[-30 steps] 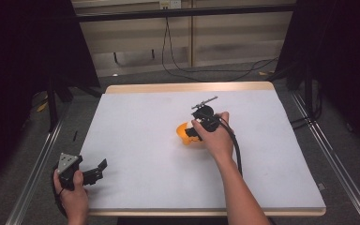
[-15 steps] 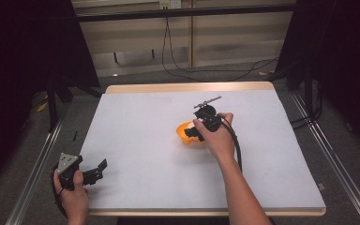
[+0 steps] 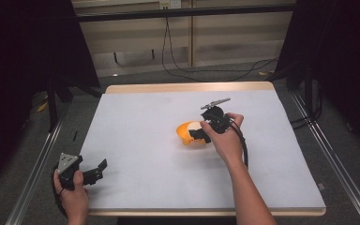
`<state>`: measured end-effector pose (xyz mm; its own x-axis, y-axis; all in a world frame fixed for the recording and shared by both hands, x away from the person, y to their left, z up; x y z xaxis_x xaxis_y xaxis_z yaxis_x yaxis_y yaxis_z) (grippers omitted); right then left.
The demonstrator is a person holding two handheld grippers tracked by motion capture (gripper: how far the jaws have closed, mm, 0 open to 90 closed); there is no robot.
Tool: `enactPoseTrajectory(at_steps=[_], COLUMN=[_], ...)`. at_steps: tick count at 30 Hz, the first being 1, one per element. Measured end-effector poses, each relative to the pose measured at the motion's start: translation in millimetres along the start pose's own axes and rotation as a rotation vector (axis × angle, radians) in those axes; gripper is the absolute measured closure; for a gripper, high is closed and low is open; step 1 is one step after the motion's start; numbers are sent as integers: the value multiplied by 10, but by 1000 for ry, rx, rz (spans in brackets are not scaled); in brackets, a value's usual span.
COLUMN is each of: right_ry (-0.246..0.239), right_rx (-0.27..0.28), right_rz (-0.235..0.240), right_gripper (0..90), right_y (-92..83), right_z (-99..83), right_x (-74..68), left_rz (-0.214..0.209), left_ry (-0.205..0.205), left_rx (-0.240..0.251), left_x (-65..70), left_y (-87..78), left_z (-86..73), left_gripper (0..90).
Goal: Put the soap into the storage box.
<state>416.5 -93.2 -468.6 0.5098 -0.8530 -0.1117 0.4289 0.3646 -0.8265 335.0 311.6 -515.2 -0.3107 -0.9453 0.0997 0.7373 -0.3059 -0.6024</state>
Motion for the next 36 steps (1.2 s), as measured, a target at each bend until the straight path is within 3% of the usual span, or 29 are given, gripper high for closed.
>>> enactPoseTrajectory(at_steps=[4,22,28,36], right_ry=[5,35,61,60], right_rx=[32,37,54,73], right_rz=[12,-9,-3,-8], right_gripper=[0,0,0,0], right_y=[-103,-247,-314,-399], right_z=[-79,-472,-648,-785], right_x=[74,290,384,470], left_rz=[5,3,3,4], left_ry=[1,3,4,3], left_rx=[-1,4,4,4], left_x=[1,7,8,8], left_y=[2,3,3,2], left_z=[0,3,3,2], left_gripper=[0,0,0,0])
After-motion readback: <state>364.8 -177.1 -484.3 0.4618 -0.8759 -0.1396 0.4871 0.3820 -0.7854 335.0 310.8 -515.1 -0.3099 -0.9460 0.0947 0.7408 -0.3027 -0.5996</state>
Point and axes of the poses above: each handheld gripper's, and its own axes: y roughly forward along the jaws, z roughly out of its top, x roughly to its right, the point moved 7 cm from there along y, roughly forward along the jaws, and after that the axes turned 10 degrees about -x, right-handed, at the moved point
